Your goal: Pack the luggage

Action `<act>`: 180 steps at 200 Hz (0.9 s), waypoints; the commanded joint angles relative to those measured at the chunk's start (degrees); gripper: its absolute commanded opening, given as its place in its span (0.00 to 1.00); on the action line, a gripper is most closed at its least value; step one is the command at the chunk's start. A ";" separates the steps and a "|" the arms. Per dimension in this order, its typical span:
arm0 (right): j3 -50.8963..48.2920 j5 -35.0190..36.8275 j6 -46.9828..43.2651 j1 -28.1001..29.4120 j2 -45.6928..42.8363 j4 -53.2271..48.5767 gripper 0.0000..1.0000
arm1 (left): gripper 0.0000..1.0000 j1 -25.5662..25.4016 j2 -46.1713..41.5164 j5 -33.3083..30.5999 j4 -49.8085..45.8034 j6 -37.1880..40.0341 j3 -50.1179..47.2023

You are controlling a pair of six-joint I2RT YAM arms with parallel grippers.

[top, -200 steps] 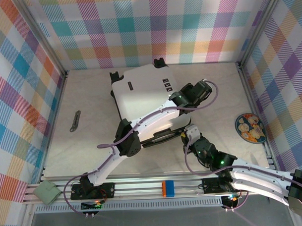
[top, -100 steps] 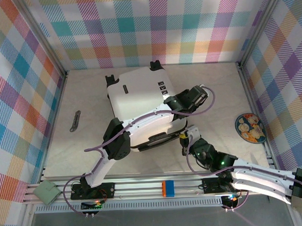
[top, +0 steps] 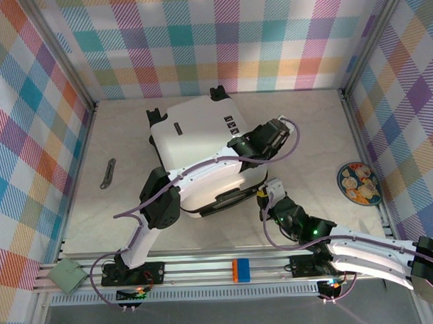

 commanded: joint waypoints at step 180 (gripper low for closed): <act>11.54 34.37 23.13 -2.04 7.28 -25.11 0.00 | 0.24 4.42 6.32 -2.79 -17.70 -0.95 -1.44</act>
